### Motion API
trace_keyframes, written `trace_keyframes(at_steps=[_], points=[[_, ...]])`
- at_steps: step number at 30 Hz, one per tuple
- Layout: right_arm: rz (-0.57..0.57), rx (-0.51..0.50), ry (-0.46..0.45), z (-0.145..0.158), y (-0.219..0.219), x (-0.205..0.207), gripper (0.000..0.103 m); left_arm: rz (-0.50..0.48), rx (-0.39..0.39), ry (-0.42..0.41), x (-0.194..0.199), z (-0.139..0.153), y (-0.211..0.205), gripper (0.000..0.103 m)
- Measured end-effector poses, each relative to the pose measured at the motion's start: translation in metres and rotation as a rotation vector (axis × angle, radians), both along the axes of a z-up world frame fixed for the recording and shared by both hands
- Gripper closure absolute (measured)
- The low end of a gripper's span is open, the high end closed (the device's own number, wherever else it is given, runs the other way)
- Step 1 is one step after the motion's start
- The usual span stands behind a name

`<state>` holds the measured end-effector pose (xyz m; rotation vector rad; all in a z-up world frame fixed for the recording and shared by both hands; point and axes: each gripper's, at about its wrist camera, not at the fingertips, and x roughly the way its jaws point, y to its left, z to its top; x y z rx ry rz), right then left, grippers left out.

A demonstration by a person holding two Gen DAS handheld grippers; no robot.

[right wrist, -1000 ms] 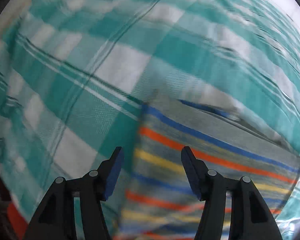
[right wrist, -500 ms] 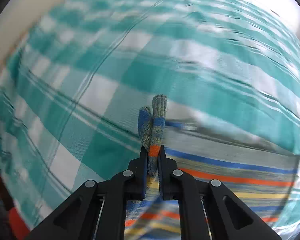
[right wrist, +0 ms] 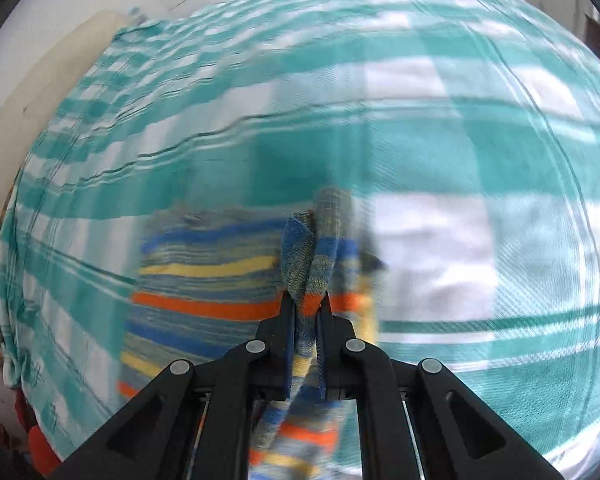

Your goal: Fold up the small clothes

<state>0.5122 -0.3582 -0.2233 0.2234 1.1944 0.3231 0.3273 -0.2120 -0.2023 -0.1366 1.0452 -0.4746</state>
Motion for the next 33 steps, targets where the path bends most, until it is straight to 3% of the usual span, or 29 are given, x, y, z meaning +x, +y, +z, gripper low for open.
trace_keyframes(at_steps=[2, 4, 5, 6, 7, 8, 11, 14, 17, 21, 23, 24, 25, 26, 30, 33], points=[[-0.033, 0.062, -0.010, -0.004, -0.012, -0.004, 0.094, -0.049, 0.043, -0.024, -0.004, -0.002, -0.016, 0.097], [-0.025, 0.054, -0.022, -0.007, -0.012, -0.005, 0.092, -0.110, 0.092, -0.019, -0.007, -0.009, -0.029, 0.088], [-0.026, 0.051, -0.025, -0.009, -0.013, -0.006, 0.088, -0.132, 0.104, -0.011, -0.008, -0.010, -0.034, 0.072], [-0.037, 0.061, -0.025, -0.010, -0.017, -0.007, 0.076, -0.177, 0.093, -0.003, -0.016, -0.006, -0.033, 0.057], [-0.055, 0.064, -0.023, -0.009, -0.022, -0.009, 0.062, -0.209, 0.072, -0.011, -0.026, 0.001, -0.028, 0.051], [-0.079, 0.061, -0.026, -0.008, -0.030, -0.012, 0.058, -0.219, 0.058, -0.030, -0.037, 0.009, -0.018, 0.042], [-0.110, -0.009, -0.065, 0.011, -0.049, -0.035, 0.058, -0.125, 0.021, -0.081, -0.059, 0.029, 0.032, 0.033], [-0.033, 0.042, -0.056, 0.033, -0.048, -0.074, 0.058, 0.095, -0.064, -0.034, -0.052, 0.027, 0.109, 0.029], [0.018, 0.143, 0.040, 0.029, -0.037, -0.121, 0.057, 0.160, -0.128, 0.050, -0.044, 0.013, 0.150, 0.030], [-0.013, 0.181, 0.125, 0.004, -0.029, -0.158, 0.058, 0.038, 0.046, -0.045, -0.043, 0.014, 0.124, 0.030], [-0.037, 0.170, 0.137, -0.008, -0.027, -0.163, 0.058, 0.032, 0.102, -0.059, -0.032, 0.008, 0.109, 0.036], [-0.055, 0.171, 0.143, -0.014, -0.028, -0.163, 0.067, 0.040, 0.111, -0.063, -0.027, 0.006, 0.108, 0.044], [-0.053, 0.159, 0.142, -0.018, -0.027, -0.163, 0.092, 0.047, 0.116, -0.068, -0.020, 0.000, 0.105, 0.057], [-0.045, 0.136, 0.141, -0.020, -0.025, -0.162, 0.097, 0.051, 0.118, -0.063, -0.017, -0.003, 0.106, 0.099], [-0.051, 0.136, 0.089, 0.000, -0.040, -0.165, 0.098, 0.047, 0.103, -0.032, -0.024, -0.017, 0.117, 0.098], [-0.040, 0.092, 0.145, -0.021, -0.044, -0.165, 0.098, 0.030, 0.142, -0.014, -0.025, -0.030, 0.112, 0.097]])
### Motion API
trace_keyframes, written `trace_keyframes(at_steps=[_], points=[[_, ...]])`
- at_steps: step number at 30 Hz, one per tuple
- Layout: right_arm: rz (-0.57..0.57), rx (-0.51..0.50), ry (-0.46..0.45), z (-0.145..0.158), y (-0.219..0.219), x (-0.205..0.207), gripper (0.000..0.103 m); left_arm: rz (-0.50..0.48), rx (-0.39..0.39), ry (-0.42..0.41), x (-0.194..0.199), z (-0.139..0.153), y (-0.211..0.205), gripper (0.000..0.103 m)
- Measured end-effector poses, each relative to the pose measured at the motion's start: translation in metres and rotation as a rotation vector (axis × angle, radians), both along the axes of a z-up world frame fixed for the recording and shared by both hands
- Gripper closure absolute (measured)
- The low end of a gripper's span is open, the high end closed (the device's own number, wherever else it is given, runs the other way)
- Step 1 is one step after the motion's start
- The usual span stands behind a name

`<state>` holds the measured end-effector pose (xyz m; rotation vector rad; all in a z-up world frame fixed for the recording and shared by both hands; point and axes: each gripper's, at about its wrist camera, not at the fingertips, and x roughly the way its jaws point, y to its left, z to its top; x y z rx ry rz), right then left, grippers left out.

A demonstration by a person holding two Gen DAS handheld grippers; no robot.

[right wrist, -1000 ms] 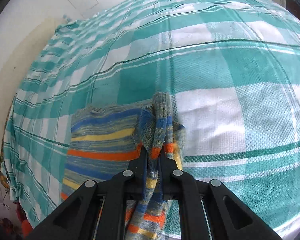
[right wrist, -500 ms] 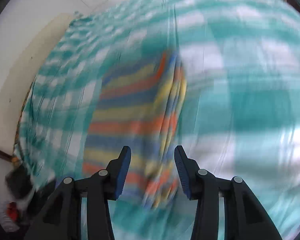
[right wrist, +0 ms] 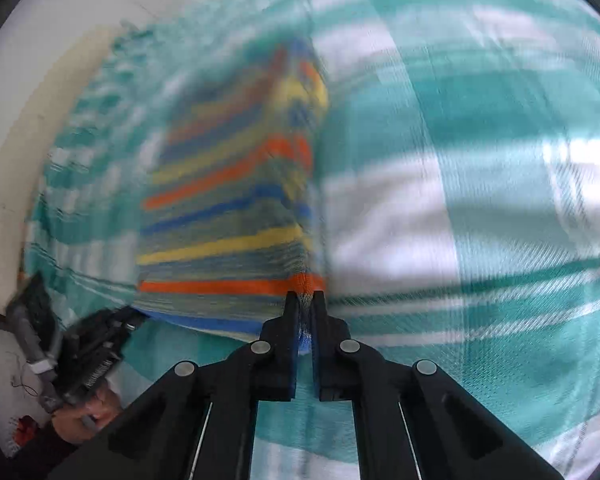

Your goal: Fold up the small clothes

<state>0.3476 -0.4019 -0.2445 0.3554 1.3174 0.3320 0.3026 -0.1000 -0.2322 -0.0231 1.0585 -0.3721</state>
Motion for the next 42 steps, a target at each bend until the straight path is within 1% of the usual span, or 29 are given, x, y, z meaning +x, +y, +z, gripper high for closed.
trace_keyframes(at_steps=[2, 3, 4, 5, 6, 7, 8, 10, 12, 14, 15, 17, 18, 19, 20, 21, 22, 23, 24, 28, 29, 30, 32, 33, 34, 35, 36, 39, 42], points=[[0.010, -0.004, 0.005, -0.011, 0.004, 0.001, 0.098, -0.008, 0.020, 0.019, -0.001, 0.004, 0.000, 0.089], [0.013, 0.002, -0.003, -0.008, 0.004, 0.002, 0.097, -0.008, 0.024, 0.037, -0.003, 0.010, 0.004, 0.076], [0.017, 0.012, -0.005, -0.005, 0.002, 0.003, 0.087, -0.007, 0.020, 0.041, -0.006, 0.016, 0.009, 0.067], [0.018, 0.013, -0.007, 0.002, -0.002, 0.004, 0.081, 0.010, 0.000, 0.011, -0.013, 0.030, 0.020, 0.051], [0.014, -0.007, -0.037, 0.016, -0.008, 0.005, 0.078, 0.033, -0.024, -0.038, -0.019, 0.042, 0.029, 0.042], [0.018, -0.043, -0.082, 0.030, -0.009, 0.005, 0.078, 0.060, -0.056, -0.086, -0.022, 0.054, 0.036, 0.041], [0.038, -0.106, -0.150, 0.049, -0.009, 0.010, 0.078, 0.077, -0.082, -0.109, -0.020, 0.061, 0.040, 0.041], [0.079, -0.149, -0.227, 0.071, -0.001, 0.025, 0.078, 0.083, -0.142, -0.118, -0.003, 0.069, 0.035, 0.043], [0.125, -0.083, -0.290, 0.085, 0.011, 0.054, 0.078, 0.059, -0.135, -0.107, 0.018, 0.065, 0.016, 0.053], [0.173, 0.023, -0.343, 0.086, 0.031, 0.080, 0.078, 0.038, -0.095, -0.063, 0.034, 0.046, -0.004, 0.058], [0.207, 0.053, -0.369, 0.081, 0.043, 0.094, 0.078, 0.030, -0.062, -0.005, 0.040, 0.027, -0.015, 0.064], [0.265, 0.011, -0.400, 0.061, 0.066, 0.116, 0.078, 0.028, 0.004, 0.026, 0.037, 0.004, -0.024, 0.064], [0.265, -0.044, -0.380, 0.043, 0.073, 0.126, 0.078, 0.022, 0.020, -0.003, 0.032, 0.002, -0.025, 0.063], [0.243, -0.131, -0.320, 0.021, 0.072, 0.135, 0.082, 0.017, 0.026, -0.027, 0.028, 0.004, -0.026, 0.063], [0.220, -0.181, -0.260, 0.003, 0.068, 0.142, 0.089, 0.012, 0.032, -0.028, 0.026, 0.008, -0.026, 0.062], [0.189, -0.149, -0.248, -0.006, 0.057, 0.144, 0.094, 0.011, 0.034, -0.020, 0.024, 0.011, -0.025, 0.060], [0.160, -0.122, -0.266, -0.001, 0.051, 0.141, 0.095, 0.016, 0.030, -0.014, 0.023, 0.015, -0.023, 0.057], [0.115, -0.137, -0.290, 0.010, 0.046, 0.134, 0.094, 0.033, 0.022, -0.013, 0.021, 0.018, -0.019, 0.051], [0.101, -0.137, -0.313, 0.020, 0.045, 0.126, 0.091, 0.048, 0.015, -0.012, 0.019, 0.020, -0.016, 0.047], [0.177, -0.018, -0.392, 0.054, 0.053, 0.074, 0.091, 0.079, 0.018, 0.027, 0.017, 0.011, -0.014, 0.045], [0.206, 0.013, -0.384, 0.052, 0.056, 0.058, 0.091, 0.083, 0.021, 0.027, 0.018, 0.011, -0.013, 0.044], [0.222, 0.001, -0.369, 0.044, 0.059, 0.052, 0.090, 0.086, 0.032, 0.026, 0.017, 0.010, -0.016, 0.042], [0.238, -0.097, -0.298, 0.015, 0.061, 0.043, 0.091, 0.094, 0.054, 0.031, 0.015, 0.013, -0.018, 0.041], [0.222, -0.109, -0.250, -0.001, 0.056, 0.040, 0.102, 0.096, 0.065, 0.033, 0.014, 0.016, -0.018, 0.041], [0.182, -0.079, -0.239, -0.005, 0.048, 0.036, 0.103, 0.099, 0.076, 0.028, 0.013, 0.018, -0.018, 0.041], [0.139, -0.055, -0.245, 0.000, 0.041, 0.031, 0.103, 0.101, 0.083, 0.023, 0.012, 0.020, -0.016, 0.041], [0.115, -0.063, -0.263, 0.010, 0.040, 0.024, 0.098, 0.102, 0.090, 0.023, 0.012, 0.021, -0.015, 0.041], [0.109, -0.073, -0.330, 0.035, 0.040, -0.001, 0.093, 0.113, 0.102, 0.032, 0.013, 0.022, -0.013, 0.041], [0.118, -0.089, -0.319, 0.035, 0.041, -0.014, 0.088, 0.119, 0.114, 0.033, 0.011, 0.025, -0.014, 0.041]])
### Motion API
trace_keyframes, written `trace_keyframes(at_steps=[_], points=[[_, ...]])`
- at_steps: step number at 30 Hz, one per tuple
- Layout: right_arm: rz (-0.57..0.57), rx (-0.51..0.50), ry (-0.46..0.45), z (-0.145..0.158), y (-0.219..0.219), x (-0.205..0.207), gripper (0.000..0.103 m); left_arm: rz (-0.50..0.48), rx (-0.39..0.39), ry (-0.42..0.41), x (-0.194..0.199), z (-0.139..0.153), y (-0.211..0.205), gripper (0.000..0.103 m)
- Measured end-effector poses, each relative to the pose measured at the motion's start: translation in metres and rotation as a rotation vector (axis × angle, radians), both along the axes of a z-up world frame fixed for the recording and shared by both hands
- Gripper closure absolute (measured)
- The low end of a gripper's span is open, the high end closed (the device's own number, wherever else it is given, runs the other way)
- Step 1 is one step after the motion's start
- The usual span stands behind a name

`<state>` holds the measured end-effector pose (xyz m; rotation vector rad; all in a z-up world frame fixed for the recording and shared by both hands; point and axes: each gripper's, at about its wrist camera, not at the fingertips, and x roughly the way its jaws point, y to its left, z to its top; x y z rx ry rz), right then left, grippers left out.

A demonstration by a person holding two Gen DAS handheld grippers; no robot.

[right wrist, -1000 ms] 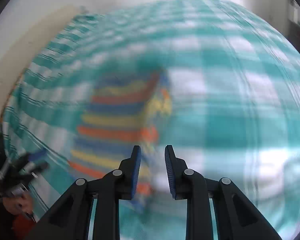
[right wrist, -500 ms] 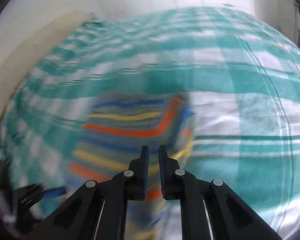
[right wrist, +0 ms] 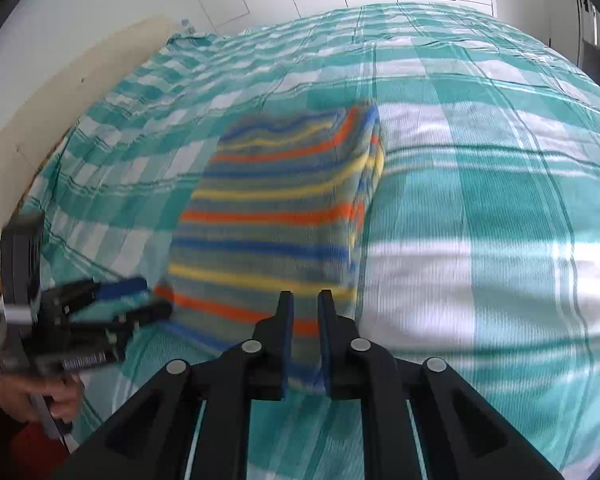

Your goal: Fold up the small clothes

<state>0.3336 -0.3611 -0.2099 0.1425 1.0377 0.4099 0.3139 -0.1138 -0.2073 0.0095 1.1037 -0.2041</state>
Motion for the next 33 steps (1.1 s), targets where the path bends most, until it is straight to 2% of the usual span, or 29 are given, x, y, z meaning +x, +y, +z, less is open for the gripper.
trace_keyframes(at_steps=[3, 5, 6, 8, 9, 10, 12, 18, 23, 24, 28, 33], points=[[-0.016, -0.032, 0.044, -0.015, -0.007, -0.009, 0.088, -0.003, 0.015, -0.001, -0.004, 0.002, 0.000, 0.039], [-0.032, -0.025, 0.087, -0.028, -0.013, -0.012, 0.074, 0.010, 0.016, 0.011, -0.005, 0.000, 0.003, 0.033], [-0.037, -0.008, 0.103, -0.034, -0.018, -0.014, 0.070, 0.025, 0.000, 0.018, -0.005, 0.000, 0.008, 0.031], [-0.046, 0.017, 0.109, -0.032, -0.023, -0.015, 0.069, 0.062, -0.076, 0.027, -0.005, 0.001, 0.022, 0.029], [-0.042, 0.016, 0.108, -0.028, -0.025, -0.016, 0.064, 0.084, -0.132, 0.029, -0.005, 0.002, 0.032, 0.025], [-0.038, 0.016, 0.097, -0.023, -0.028, -0.015, 0.056, 0.097, -0.158, 0.027, -0.006, 0.003, 0.038, 0.024], [-0.038, 0.025, 0.065, -0.012, -0.036, -0.014, 0.046, 0.124, -0.194, 0.028, -0.005, 0.002, 0.051, 0.023], [-0.070, 0.107, 0.059, -0.004, -0.056, 0.002, 0.044, 0.113, -0.280, 0.056, 0.003, -0.007, 0.053, 0.023], [-0.057, 0.195, 0.037, 0.001, -0.054, 0.033, 0.043, 0.058, -0.287, 0.053, 0.014, -0.019, 0.037, 0.023], [-0.052, 0.207, 0.038, 0.000, -0.053, 0.047, 0.040, 0.053, -0.285, 0.055, 0.015, -0.021, 0.035, 0.023], [-0.077, 0.279, 0.095, -0.017, -0.057, 0.092, 0.039, 0.036, -0.293, 0.044, 0.018, -0.023, 0.032, 0.021], [-0.096, 0.416, 0.187, -0.048, -0.062, 0.143, 0.039, 0.000, -0.353, 0.039, 0.025, -0.028, 0.029, 0.020]])
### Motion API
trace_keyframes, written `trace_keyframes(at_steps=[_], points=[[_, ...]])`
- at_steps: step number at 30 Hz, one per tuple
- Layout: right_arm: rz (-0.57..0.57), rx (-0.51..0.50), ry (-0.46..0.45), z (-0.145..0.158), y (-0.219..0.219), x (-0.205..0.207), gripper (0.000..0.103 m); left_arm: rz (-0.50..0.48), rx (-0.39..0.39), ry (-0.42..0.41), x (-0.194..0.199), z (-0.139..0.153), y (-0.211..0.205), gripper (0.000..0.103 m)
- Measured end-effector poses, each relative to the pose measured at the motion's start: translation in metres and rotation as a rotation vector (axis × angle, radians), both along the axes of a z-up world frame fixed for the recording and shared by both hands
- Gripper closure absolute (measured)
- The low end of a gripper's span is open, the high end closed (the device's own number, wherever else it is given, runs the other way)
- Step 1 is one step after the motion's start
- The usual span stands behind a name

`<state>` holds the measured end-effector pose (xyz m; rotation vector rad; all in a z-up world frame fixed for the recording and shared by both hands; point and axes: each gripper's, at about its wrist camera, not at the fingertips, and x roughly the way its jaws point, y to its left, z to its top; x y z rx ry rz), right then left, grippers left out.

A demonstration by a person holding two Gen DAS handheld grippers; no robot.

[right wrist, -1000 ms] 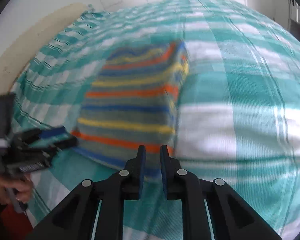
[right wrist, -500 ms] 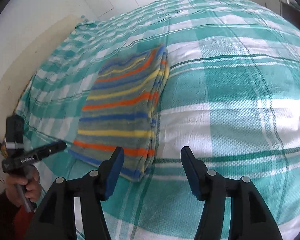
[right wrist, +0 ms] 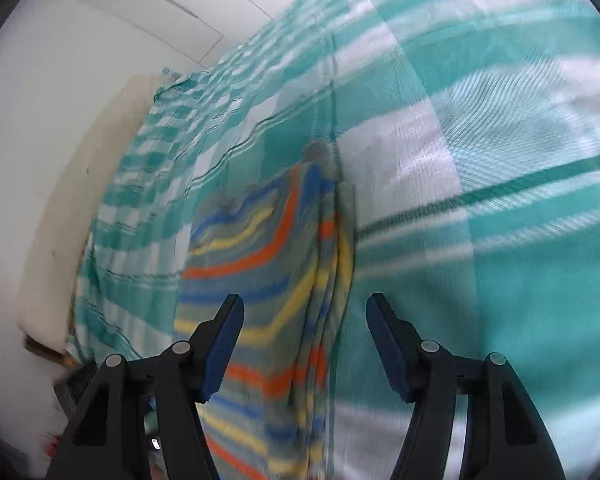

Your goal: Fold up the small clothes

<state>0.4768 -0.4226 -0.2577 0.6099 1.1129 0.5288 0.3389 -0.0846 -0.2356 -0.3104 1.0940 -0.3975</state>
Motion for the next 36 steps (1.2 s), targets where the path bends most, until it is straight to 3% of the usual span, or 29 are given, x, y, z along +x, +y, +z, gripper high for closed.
trace_keyframes(at_steps=[3, 5, 7, 10, 12, 14, 15, 17, 18, 19, 20, 21, 22, 23, 25, 29, 31, 34, 35, 36], points=[[-0.012, 0.067, 0.021, -0.014, 0.001, 0.024, 0.040, -0.035, 0.005, 0.002, 0.004, -0.001, -0.006, 0.020], [-0.002, 0.036, 0.008, -0.010, 0.007, 0.032, 0.040, -0.045, 0.020, 0.002, 0.004, 0.002, -0.007, 0.020], [-0.001, -0.041, -0.021, 0.001, 0.011, 0.031, 0.040, -0.040, 0.049, -0.004, 0.001, 0.006, -0.004, 0.021], [0.005, -0.242, -0.176, 0.038, 0.019, -0.002, 0.045, -0.040, 0.066, -0.031, -0.009, 0.009, 0.003, 0.024], [0.107, -0.252, -0.285, 0.061, 0.035, -0.040, 0.054, -0.062, 0.105, -0.021, -0.012, 0.004, 0.001, 0.042], [0.265, -0.237, -0.315, 0.066, 0.056, -0.075, 0.060, -0.080, 0.136, -0.038, -0.017, 0.002, -0.001, 0.046], [0.343, -0.257, -0.299, 0.058, 0.068, -0.090, 0.064, -0.080, 0.133, -0.035, -0.019, 0.002, 0.000, 0.046], [0.446, -0.411, -0.213, 0.026, 0.082, -0.108, 0.068, -0.073, 0.118, -0.017, -0.019, 0.004, 0.003, 0.046], [0.450, -0.423, -0.199, 0.019, 0.079, -0.112, 0.075, -0.067, 0.108, -0.012, -0.019, 0.007, 0.005, 0.039], [0.415, -0.376, -0.200, 0.022, 0.070, -0.112, 0.074, -0.054, 0.080, -0.008, -0.018, 0.010, 0.008, 0.032], [0.355, -0.302, -0.186, 0.028, 0.057, -0.106, 0.068, -0.041, 0.052, -0.010, -0.018, 0.011, 0.012, 0.018], [0.299, -0.249, -0.182, 0.034, 0.047, -0.099, 0.047, -0.026, 0.016, -0.016, -0.017, 0.012, 0.017, 0.015], [0.217, -0.193, -0.198, 0.042, 0.033, -0.087, 0.032, -0.012, -0.023, -0.007, -0.012, 0.009, 0.017, 0.015], [0.172, -0.168, -0.209, 0.046, 0.027, -0.080, 0.031, -0.014, -0.047, 0.011, -0.007, 0.006, 0.016, 0.015], [0.120, -0.121, -0.171, 0.041, 0.017, -0.048, 0.031, -0.014, -0.075, 0.036, 0.002, -0.004, 0.007, 0.015], [0.073, -0.069, -0.023, -0.005, 0.009, 0.011, 0.038, -0.051, -0.042, 0.024, 0.006, -0.006, -0.007, 0.016], [0.048, 0.010, -0.032, -0.017, 0.009, 0.026, 0.039, -0.085, -0.059, 0.021, 0.004, -0.006, -0.013, 0.018], [0.027, 0.146, -0.012, -0.027, 0.016, 0.039, 0.045, -0.089, -0.021, 0.004, 0.004, -0.007, -0.022, 0.023], [0.035, 0.164, 0.002, -0.029, 0.024, 0.044, 0.047, -0.088, -0.002, -0.002, 0.005, -0.006, -0.024, 0.034], [0.040, 0.149, 0.009, -0.029, 0.027, 0.047, 0.061, -0.078, 0.000, 0.001, 0.007, -0.005, -0.022, 0.055]])
